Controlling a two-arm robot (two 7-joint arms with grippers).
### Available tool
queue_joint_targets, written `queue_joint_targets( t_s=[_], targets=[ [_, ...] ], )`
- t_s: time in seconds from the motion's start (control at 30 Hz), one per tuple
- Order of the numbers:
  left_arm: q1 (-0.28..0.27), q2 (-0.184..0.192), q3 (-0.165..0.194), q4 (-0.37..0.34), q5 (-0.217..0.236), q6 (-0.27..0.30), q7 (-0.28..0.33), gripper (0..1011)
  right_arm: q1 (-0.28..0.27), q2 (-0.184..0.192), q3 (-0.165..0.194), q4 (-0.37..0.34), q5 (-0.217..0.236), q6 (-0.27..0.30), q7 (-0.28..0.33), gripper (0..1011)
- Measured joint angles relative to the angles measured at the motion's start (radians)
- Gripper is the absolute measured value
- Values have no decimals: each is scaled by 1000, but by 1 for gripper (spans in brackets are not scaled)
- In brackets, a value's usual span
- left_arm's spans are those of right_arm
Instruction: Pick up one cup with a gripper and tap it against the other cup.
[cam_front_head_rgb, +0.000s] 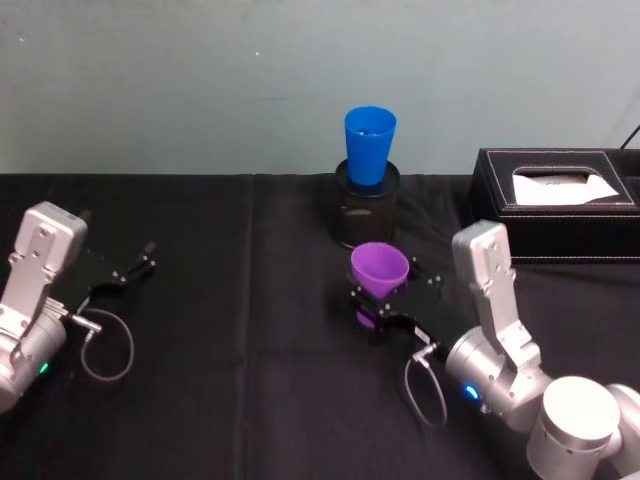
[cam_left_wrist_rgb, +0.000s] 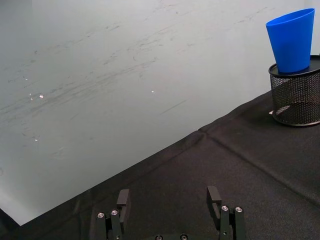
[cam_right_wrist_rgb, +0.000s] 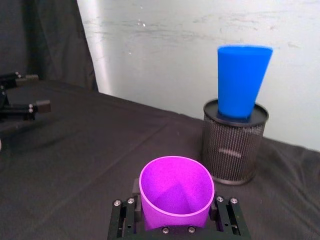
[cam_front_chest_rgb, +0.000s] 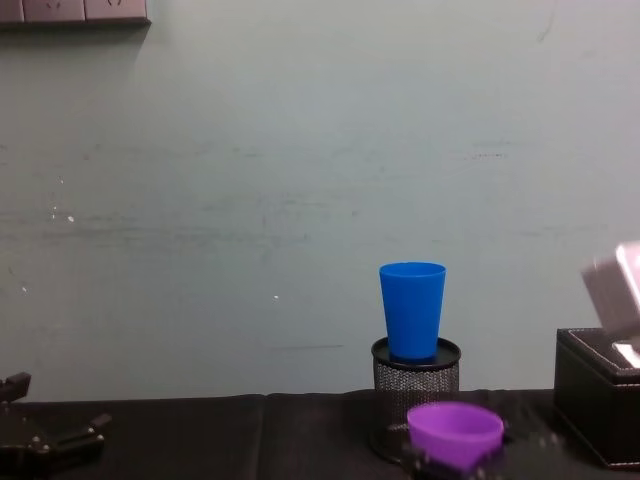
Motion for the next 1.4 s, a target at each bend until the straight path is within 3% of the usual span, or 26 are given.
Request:
queue_joint_targets(
  t_s=[0.27, 0.4, 0.57, 0.83, 0.93, 1.13, 1.23, 1.4],
  targets=[
    [0, 0, 0, 0, 0, 0, 0, 1000, -19, -18, 20, 41, 0, -56, 19, 726],
    [0, 0, 0, 0, 0, 0, 0, 1000, -27, -25, 36, 32, -3, -64, 20, 826],
    [0, 0, 0, 0, 0, 0, 0, 1000, -43, -24, 52, -17, -10, -56, 20, 976],
    [0, 0, 0, 0, 0, 0, 0, 1000, -72, -12, 88, -121, 5, -26, 19, 1002],
    [0, 0, 0, 0, 0, 0, 0, 1000, -80, -10, 100, -152, -5, -10, -7, 1002],
    [0, 0, 0, 0, 0, 0, 0, 1000, -99, -41, 180, -194, -88, 66, -190, 1002],
    [0, 0, 0, 0, 0, 0, 0, 1000, -99, -54, 213, -188, -108, 92, -242, 1002],
    [0, 0, 0, 0, 0, 0, 0, 1000, -87, -66, 234, -165, -117, 111, -252, 1002]
  ],
)
